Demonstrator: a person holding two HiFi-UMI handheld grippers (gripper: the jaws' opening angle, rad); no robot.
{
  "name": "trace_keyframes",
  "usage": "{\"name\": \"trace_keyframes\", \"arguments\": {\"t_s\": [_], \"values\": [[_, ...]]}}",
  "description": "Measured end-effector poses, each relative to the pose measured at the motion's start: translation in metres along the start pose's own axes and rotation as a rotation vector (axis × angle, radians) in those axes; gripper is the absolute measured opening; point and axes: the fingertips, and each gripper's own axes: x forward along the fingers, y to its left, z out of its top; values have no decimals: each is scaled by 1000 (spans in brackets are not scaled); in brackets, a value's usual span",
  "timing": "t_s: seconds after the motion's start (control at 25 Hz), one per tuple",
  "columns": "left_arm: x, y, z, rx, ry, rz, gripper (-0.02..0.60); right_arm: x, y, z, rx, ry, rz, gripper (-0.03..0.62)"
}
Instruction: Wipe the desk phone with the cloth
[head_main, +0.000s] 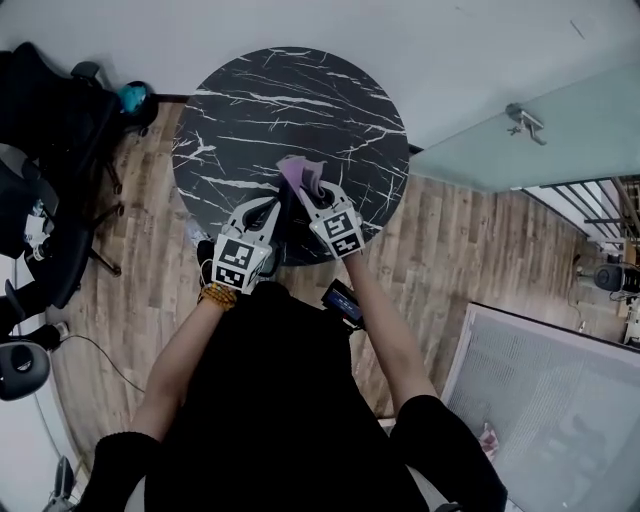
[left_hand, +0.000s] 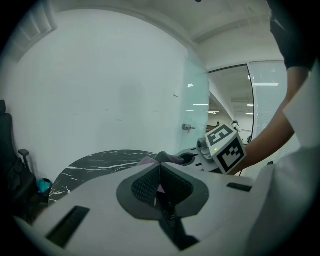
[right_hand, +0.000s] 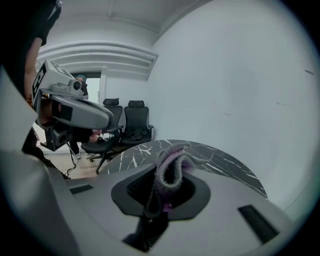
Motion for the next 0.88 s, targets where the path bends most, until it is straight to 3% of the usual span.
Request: {"name": "trace_keyframes", "arguments": {"t_s": [0.28,0.64,0.88], "values": [[3,-1,-8,-6,30,-18,14,31,-14,-12,-9,58,9,55],[9,-3,-13,10,49,-40,14,44,-5,-57,-58,225,48,55],[8,-3,-18,-10,52,-38,14,55,-1,-70,29,236,78,55]]}}
